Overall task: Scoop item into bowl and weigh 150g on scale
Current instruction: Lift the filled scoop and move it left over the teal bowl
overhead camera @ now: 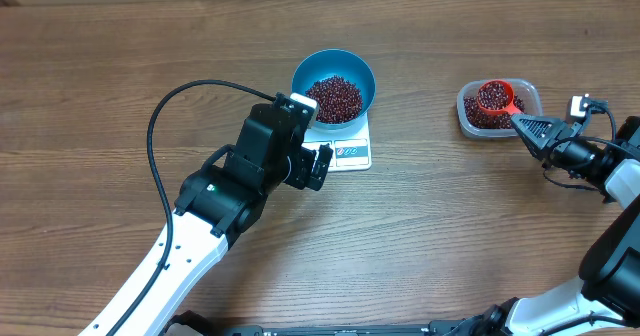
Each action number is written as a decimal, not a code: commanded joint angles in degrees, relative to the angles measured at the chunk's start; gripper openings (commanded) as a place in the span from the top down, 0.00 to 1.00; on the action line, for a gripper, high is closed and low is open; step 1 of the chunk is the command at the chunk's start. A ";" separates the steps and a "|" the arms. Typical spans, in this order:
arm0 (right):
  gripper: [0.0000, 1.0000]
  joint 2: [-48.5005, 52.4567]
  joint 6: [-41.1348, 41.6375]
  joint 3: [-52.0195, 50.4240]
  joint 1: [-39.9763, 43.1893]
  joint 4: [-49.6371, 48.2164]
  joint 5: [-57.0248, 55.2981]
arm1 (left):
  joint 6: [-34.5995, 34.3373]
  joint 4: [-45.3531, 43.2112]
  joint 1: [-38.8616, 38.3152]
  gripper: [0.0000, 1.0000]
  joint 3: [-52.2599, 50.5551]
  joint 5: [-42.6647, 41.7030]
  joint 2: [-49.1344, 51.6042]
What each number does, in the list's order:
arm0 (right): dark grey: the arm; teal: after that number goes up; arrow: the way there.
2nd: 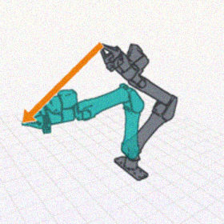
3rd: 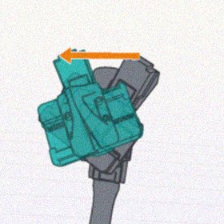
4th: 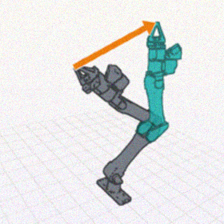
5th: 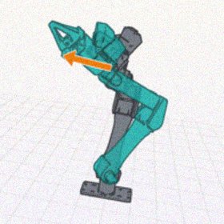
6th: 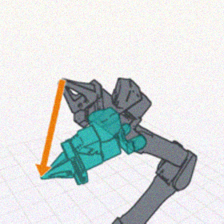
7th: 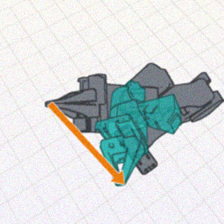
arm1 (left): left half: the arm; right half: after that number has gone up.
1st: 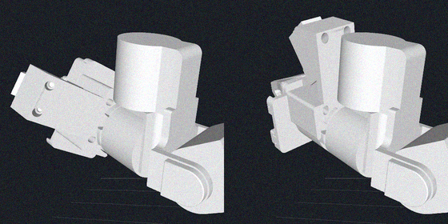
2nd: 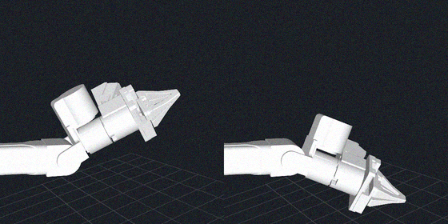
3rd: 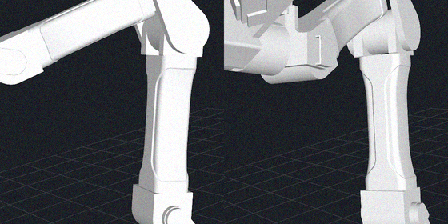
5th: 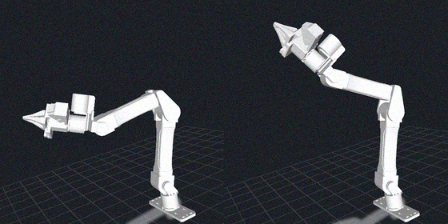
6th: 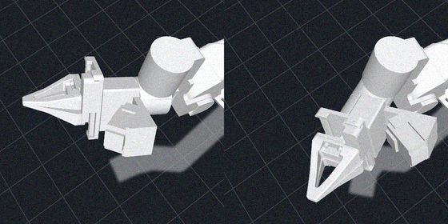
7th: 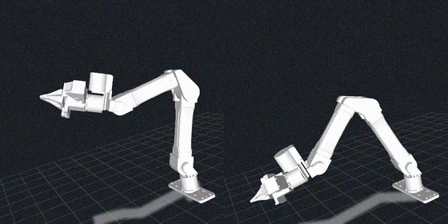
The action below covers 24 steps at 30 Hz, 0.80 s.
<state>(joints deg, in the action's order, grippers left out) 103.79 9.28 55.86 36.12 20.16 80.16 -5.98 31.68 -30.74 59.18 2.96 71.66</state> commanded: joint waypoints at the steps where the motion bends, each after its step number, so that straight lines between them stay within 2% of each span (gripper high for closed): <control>1: 0.96 0.76 1.22 -0.31 -0.02 -0.35 3.06 | 0.68 -0.17 -0.02 0.00 -0.07 -0.68 0.24; 24: 0.96 0.76 1.25 -0.31 -14.67 -0.39 3.93 | 0.68 -0.17 -0.02 0.01 -0.07 -0.68 0.24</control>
<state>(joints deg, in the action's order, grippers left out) 103.79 10.50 55.86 22.76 20.16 82.28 -5.98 31.68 -30.76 59.16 2.96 71.66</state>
